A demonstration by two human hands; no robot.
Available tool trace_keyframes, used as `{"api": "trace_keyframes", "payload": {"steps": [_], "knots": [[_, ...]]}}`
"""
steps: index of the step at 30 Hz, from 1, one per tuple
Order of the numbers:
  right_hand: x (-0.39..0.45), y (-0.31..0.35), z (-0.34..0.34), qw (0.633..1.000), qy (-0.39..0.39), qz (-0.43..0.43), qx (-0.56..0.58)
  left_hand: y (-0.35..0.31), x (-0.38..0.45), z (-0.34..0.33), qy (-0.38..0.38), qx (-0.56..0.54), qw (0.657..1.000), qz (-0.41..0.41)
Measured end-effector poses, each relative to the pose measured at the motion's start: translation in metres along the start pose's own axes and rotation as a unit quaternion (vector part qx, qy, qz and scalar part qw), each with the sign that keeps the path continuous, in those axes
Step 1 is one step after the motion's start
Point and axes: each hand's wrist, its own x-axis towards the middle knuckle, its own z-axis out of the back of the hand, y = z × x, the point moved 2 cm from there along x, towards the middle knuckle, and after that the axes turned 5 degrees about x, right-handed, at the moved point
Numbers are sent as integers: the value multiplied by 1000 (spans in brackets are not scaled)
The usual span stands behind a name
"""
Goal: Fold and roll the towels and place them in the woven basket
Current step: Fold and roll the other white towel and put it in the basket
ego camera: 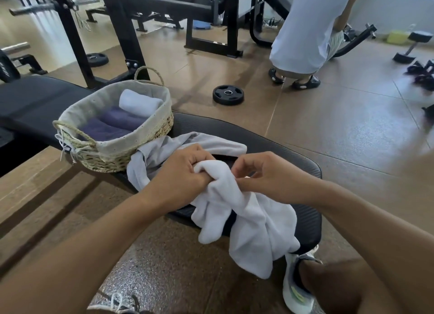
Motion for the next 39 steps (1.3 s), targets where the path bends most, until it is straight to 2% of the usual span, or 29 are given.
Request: {"api": "trace_keyframes", "payload": {"steps": [2,5,7,9,11,13,16,18,22,27,29,31,36,39], "knots": [[-2,1,-4,1000,0,-2,-13,1,-4,1,-1,56,998,17],[-1,1,-1,997,-58,33,29,1,-7,7,87,82,992,47],[-1,0,3,994,-83,41,65,-5,-11,13,165,17,983,82],[-1,1,6,993,-80,36,78,-9,-14,20,184,-68,974,110],[-5,4,9,994,-76,43,64,-10,-14,26,132,-90,983,85],[-8,5,14,994,-99,51,14,-9,-11,31,69,-63,994,55],[-8,3,27,976,-199,33,-87,-9,-11,40,24,-36,998,44],[-6,-3,35,960,-258,4,-111,-6,-11,43,-7,-15,998,61],[-1,-20,46,931,-339,-82,-104,7,-7,45,-81,42,991,95],[-1,-27,66,895,-427,-112,-63,24,-2,54,-142,61,981,115],[0,-32,66,897,-422,-124,-40,29,0,49,-177,28,976,122],[3,-33,55,911,-397,-112,-1,25,3,38,-177,16,978,112],[10,-5,13,954,-294,2,58,1,0,9,-134,7,990,31],[10,4,-3,970,-225,54,75,-8,-3,-1,-115,-21,993,20]]}}
